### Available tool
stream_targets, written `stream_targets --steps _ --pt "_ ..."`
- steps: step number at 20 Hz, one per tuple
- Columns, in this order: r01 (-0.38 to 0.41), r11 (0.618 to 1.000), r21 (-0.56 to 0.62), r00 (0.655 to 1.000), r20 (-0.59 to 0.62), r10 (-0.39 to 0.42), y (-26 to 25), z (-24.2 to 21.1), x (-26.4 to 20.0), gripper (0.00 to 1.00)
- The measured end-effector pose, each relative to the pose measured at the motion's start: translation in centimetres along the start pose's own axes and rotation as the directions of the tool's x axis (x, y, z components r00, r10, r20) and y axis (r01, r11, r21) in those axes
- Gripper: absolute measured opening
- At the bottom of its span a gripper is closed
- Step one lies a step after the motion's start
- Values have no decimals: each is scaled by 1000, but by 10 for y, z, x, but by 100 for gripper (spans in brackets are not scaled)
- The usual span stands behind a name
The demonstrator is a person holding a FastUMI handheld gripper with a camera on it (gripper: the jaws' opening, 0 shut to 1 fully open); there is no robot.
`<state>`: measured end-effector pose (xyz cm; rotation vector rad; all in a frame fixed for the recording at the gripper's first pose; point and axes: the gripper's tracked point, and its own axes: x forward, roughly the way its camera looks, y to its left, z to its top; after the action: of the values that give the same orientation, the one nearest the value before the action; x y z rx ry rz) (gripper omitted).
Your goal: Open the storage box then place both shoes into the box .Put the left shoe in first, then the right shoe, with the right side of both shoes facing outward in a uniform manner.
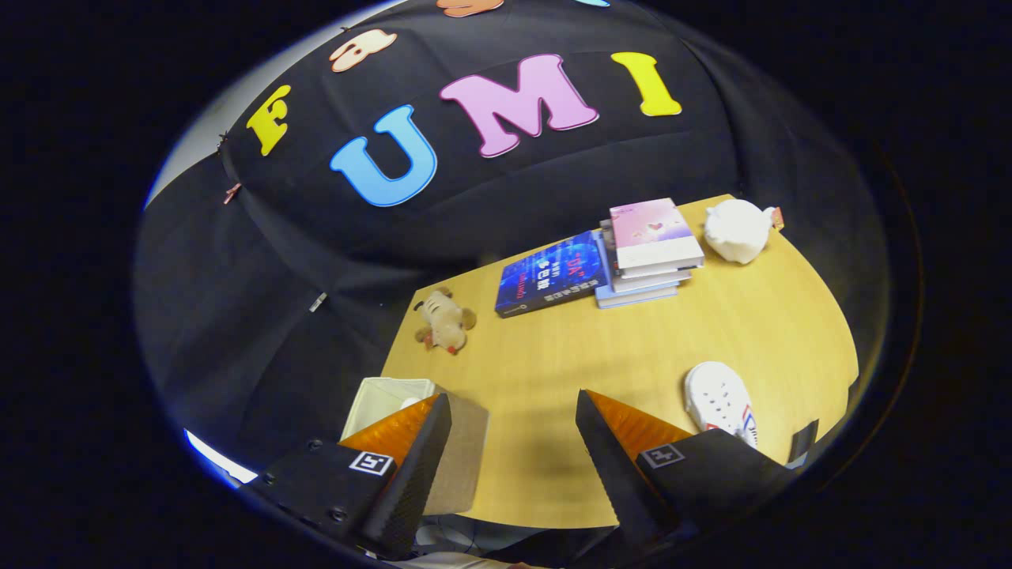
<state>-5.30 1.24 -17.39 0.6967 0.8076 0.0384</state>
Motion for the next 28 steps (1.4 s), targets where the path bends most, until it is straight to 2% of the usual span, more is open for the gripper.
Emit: stream_targets --steps 6,14,17,23,28 --pt "102 994 35 995 14 -103 -92 -1 -25 97" --pt "222 975 -7 968 -119 -221 -202 -36 -13 97" --pt "234 972 -5 958 -172 -231 -232 -52 -1 97" --pt "254 967 13 915 -327 -236 -285 -92 29 97" --pt "202 979 3 881 -437 -181 -300 -117 60 96"
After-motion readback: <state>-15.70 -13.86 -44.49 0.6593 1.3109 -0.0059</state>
